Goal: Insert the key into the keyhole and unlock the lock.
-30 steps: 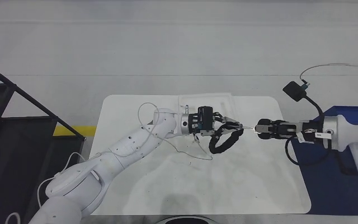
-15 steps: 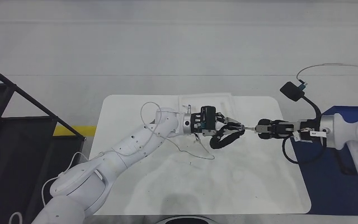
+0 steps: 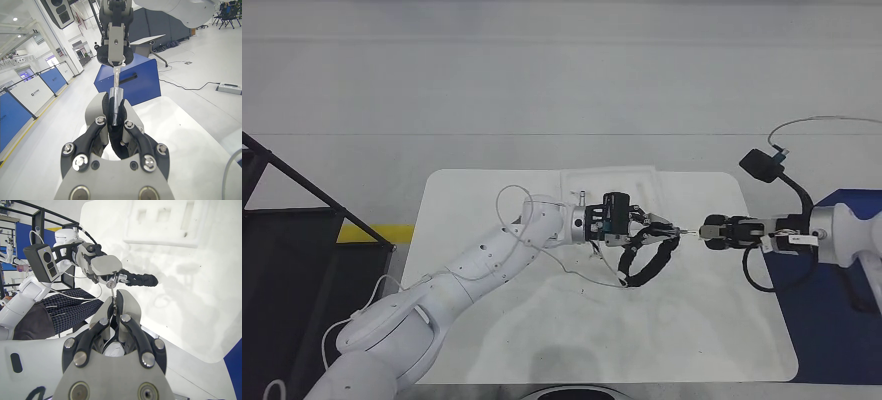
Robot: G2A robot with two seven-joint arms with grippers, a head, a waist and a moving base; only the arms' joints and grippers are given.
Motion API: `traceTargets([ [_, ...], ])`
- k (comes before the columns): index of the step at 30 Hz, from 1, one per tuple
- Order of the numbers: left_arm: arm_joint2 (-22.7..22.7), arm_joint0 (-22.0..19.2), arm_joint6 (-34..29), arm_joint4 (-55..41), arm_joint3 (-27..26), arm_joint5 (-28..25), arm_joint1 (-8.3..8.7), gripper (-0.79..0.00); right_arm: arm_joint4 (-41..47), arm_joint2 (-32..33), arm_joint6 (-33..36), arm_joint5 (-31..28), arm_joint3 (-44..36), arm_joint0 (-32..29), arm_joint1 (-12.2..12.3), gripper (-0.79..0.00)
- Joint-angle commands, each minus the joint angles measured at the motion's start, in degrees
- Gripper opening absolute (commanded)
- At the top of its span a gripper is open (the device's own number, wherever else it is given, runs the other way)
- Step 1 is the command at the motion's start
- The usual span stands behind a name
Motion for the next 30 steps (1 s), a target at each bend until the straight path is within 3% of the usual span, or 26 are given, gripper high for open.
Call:
traceTargets([
  [1,-0.26,0.18,0.05,0.17,0.03,-0.18,-0.01,-0.785,-0.24,-0.14,0.03,-0.06,-0.19,0.02,0.08,-0.785],
  [16,-1.97,1.19,-0.17,1.17,-0.13,-2.61,-0.24,-0.785,-0.24,-1.71,-0.67,-0.12,-1.03,0.11,0.52,-0.785],
  [30,-3.11,-0.81,8.9,10.12,1.74,-3.51,0.64,-0.785,1.99,-2.65,1.57,-0.76,-1.43,1.11,0.98,-0.785],
])
